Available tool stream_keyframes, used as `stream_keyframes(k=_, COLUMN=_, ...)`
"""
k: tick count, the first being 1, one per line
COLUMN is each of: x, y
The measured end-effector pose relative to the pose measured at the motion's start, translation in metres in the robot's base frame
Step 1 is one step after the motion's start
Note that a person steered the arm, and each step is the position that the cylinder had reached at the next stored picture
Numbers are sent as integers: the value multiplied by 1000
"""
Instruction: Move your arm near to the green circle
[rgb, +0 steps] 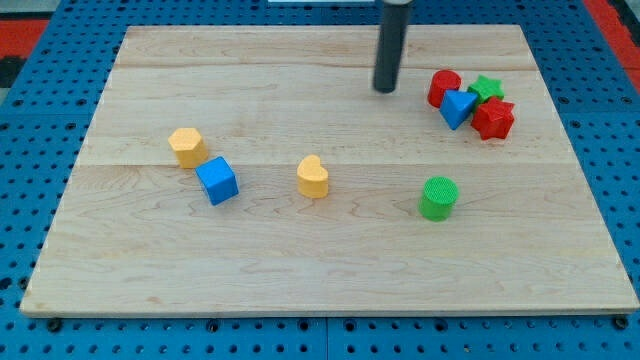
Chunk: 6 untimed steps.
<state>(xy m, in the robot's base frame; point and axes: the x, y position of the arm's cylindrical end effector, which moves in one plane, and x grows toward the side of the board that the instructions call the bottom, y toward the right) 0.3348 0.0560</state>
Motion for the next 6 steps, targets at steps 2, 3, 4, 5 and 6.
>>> stream_keyframes(k=2, x=93, y=4)
stream_keyframes(k=3, x=125, y=8)
stream_keyframes(k=4, x=162, y=7)
stream_keyframes(k=5, x=197, y=9)
stream_keyframes(k=6, x=192, y=35)
